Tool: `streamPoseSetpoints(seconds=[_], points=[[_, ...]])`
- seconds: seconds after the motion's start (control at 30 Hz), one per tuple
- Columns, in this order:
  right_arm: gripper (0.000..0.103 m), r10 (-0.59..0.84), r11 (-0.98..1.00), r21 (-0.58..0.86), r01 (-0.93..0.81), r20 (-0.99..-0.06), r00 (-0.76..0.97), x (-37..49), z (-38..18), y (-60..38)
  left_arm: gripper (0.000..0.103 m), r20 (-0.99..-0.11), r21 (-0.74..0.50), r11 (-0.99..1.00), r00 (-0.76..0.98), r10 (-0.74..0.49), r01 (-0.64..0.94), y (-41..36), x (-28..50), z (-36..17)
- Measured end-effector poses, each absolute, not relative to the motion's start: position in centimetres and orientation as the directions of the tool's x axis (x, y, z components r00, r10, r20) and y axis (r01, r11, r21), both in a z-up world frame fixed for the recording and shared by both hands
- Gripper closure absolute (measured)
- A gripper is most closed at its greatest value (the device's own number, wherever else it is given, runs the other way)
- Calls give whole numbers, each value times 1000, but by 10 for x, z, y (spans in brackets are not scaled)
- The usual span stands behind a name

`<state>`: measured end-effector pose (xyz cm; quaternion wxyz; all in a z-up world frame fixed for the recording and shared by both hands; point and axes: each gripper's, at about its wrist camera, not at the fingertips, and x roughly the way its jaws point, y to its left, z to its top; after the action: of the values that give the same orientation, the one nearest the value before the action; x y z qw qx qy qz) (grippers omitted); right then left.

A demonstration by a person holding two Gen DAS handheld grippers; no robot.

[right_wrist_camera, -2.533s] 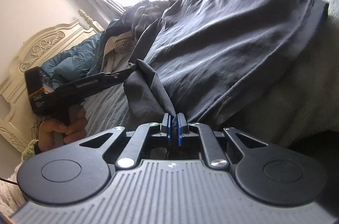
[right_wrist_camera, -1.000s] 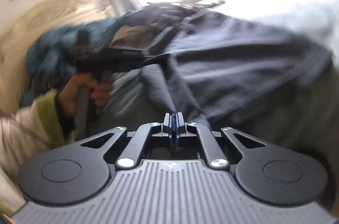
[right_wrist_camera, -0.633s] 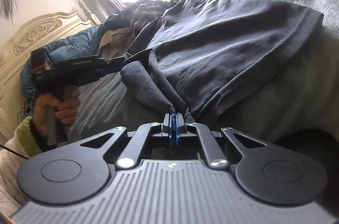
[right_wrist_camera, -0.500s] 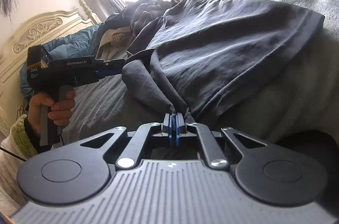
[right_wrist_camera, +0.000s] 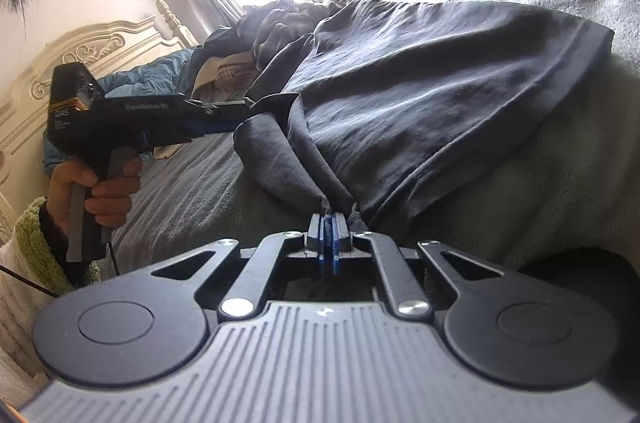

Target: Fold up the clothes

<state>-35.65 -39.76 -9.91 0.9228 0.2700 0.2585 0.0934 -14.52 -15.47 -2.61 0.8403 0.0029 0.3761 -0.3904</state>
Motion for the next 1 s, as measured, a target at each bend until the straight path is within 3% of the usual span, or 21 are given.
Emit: streamPoseSetpoints(seconds=[0.03,0.07,0.13,0.5,0.63,0.7,0.77,0.87,1.0], points=[[101,311,837,546,-33,-426,849,-357,-99,-398,92,-644,-289,707,416,-642,645,-156,-143,-28],[101,310,839,543,-34,-426,850,-357,-99,-397,98,-648,-306,719,417,-637,624,-156,-139,-30],[101,308,844,535,-36,-429,849,-357,-99,-396,101,-640,-341,732,425,-640,590,-151,-134,-29],[101,296,863,504,-32,-454,841,-352,-96,-393,102,-615,-597,694,326,-718,403,-118,-103,-18],[101,295,856,516,-22,-454,841,-352,-98,-394,100,-493,-759,560,270,-827,332,-109,-91,-34],[101,297,847,531,-15,-450,842,-351,-99,-397,98,-443,-778,524,288,-849,347,-106,-95,-36],[101,300,840,542,-10,-448,842,-351,-100,-398,92,-397,-792,492,306,-865,363,-102,-99,-38],[101,302,833,554,-6,-446,843,-351,-101,-400,92,-401,-744,529,362,-842,407,-95,-111,-33],[101,307,824,566,-4,-442,843,-351,-102,-402,91,-463,-560,630,427,-776,538,-92,-141,-25]])
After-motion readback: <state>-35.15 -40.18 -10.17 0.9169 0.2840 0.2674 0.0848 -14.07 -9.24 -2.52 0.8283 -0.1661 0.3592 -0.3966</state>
